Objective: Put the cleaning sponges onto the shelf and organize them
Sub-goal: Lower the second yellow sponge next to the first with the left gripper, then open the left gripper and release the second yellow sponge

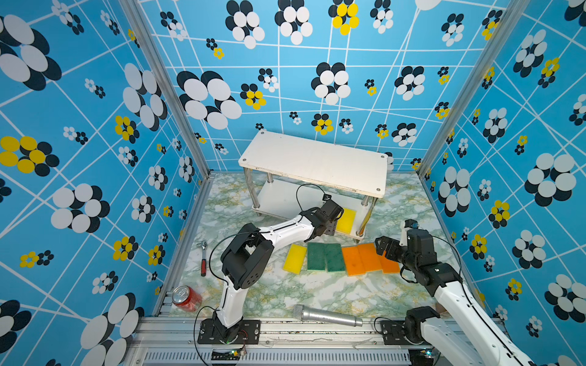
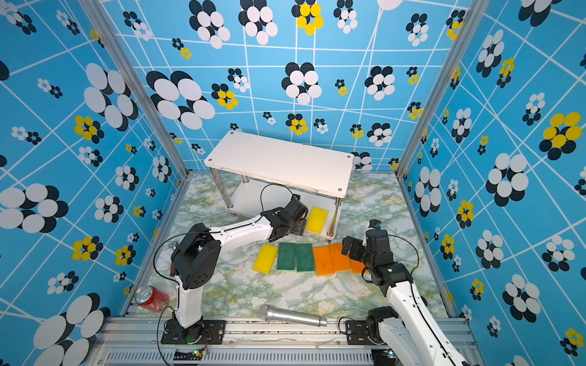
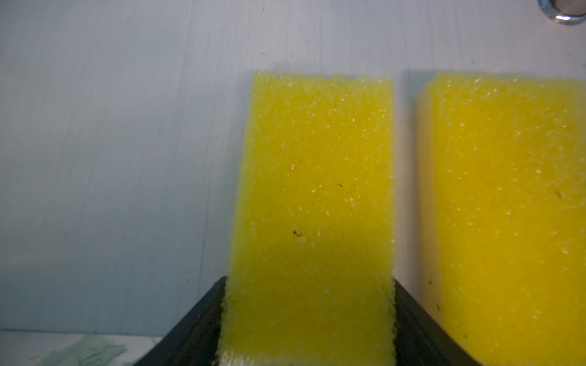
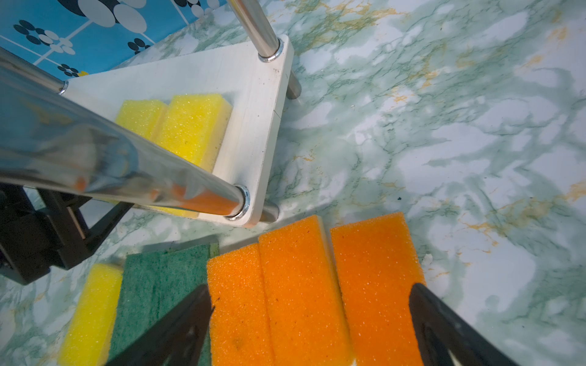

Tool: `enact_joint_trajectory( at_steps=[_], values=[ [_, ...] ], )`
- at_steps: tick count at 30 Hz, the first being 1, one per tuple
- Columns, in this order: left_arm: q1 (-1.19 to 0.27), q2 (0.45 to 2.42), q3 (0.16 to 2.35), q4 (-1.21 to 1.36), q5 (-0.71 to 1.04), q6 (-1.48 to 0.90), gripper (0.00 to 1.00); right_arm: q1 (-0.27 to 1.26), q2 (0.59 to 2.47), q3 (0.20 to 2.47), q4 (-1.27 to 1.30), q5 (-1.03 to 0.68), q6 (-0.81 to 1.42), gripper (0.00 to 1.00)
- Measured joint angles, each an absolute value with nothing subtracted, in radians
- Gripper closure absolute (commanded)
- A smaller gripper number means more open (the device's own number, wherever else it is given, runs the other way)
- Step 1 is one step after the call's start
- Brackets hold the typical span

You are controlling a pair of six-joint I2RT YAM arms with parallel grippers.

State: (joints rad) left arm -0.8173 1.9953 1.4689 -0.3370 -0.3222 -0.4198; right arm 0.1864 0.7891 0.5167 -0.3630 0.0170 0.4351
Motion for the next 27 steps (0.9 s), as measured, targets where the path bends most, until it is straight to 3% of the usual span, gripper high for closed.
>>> enact_joint_trajectory(
  at_steps=[27],
  values=[
    [-0.817, 1.995, 1.468, -0.337, -0.323, -0.434, 0.13, 0.186, 0.787, 0.516, -0.363, 0.017, 0.435, 0.01]
  ],
)
